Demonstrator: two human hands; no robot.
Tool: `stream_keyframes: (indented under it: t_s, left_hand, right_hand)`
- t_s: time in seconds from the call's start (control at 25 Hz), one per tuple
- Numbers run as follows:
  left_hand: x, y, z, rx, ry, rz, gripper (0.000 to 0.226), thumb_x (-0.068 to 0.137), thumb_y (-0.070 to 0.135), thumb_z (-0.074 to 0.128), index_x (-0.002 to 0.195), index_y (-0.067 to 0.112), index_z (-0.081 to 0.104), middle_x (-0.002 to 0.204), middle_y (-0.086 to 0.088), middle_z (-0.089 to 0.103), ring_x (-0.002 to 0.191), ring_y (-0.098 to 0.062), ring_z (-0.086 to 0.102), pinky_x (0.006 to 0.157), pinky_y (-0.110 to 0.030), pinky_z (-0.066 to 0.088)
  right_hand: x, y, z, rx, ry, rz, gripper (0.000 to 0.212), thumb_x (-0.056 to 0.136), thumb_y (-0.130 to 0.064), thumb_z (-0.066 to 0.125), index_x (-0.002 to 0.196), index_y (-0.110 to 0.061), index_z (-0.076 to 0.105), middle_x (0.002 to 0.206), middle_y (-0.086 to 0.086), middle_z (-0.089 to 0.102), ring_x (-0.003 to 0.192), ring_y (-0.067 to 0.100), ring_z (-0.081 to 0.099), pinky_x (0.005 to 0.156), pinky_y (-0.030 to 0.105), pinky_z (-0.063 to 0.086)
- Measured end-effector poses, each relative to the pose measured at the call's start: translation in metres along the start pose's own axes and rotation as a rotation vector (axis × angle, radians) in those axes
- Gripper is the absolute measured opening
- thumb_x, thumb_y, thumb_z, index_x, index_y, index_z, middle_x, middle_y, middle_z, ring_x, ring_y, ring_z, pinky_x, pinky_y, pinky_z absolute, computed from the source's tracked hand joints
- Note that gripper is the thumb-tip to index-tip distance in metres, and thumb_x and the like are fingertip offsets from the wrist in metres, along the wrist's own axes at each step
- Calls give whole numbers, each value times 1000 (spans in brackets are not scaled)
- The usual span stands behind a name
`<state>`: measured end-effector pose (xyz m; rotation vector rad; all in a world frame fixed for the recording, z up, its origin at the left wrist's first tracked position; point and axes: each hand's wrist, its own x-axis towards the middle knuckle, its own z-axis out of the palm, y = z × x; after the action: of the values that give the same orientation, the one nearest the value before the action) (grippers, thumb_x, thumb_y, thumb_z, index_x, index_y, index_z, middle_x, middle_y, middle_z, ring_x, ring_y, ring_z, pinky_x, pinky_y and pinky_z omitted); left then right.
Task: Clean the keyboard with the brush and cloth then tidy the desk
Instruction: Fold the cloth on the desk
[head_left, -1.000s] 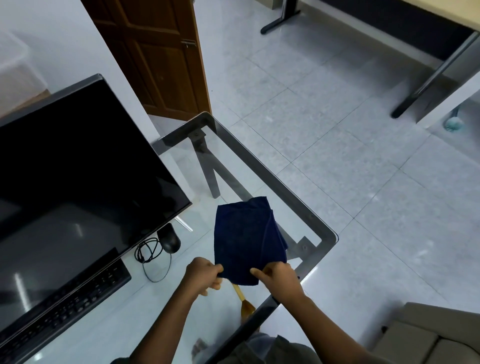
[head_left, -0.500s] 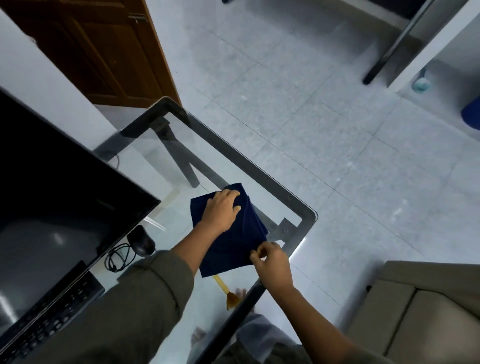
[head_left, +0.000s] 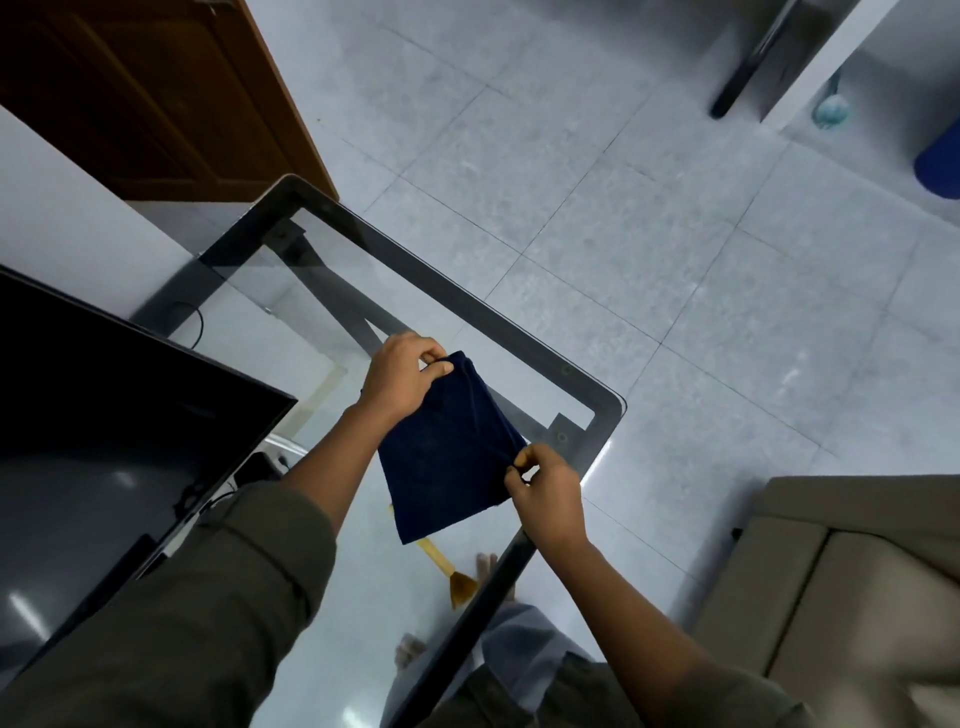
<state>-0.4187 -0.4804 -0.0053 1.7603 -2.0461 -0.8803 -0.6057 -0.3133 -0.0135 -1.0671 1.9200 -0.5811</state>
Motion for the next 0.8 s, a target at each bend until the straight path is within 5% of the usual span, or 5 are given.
stream_keyframes:
  t_s: [0.16,0.36,0.52,0.6,0.8]
  left_hand:
    - [13,1,-2,-67,118,-82,10,89,28,71,94,19,72,97,-2,63,97,-22,59,83,-37,50]
    - [-42,-15,5,34,299,-94,29,98,31,57,123,16,59,123,-5,59,113,-24,54,91,-43,52]
    - [-108,-64,21,400,-209,-22,64,102,47,40,157,22,18,166,-7,12,152,-31,10,119,-51,25]
    - [-113,-74,19,475,-390,-22,72,101,54,33,158,26,-3,166,-2,-13,153,-26,-12,122,-50,9]
    - [-117,-69,15,409,-347,-45,78,99,53,43,158,25,1,166,-3,-9,153,-26,-8,123,-49,12]
  right_hand:
    - [18,-11,-8,11,76,-43,12,92,-15,65,86,-23,58,94,-3,61,79,13,60,67,21,53]
    - [28,-9,5,-333,-1,-423,38,101,-34,49,139,-29,49,151,-2,42,138,20,36,113,42,32]
    - [17,8,37,-649,-273,-547,57,104,-41,39,156,-31,19,167,-2,7,154,25,-3,124,53,7]
    - [7,9,42,-607,-225,-558,57,100,-39,48,153,-31,27,165,0,20,153,26,9,124,53,11]
    - [-43,13,60,-577,-393,-637,33,90,-43,60,115,-23,62,110,-1,65,101,19,58,93,39,50]
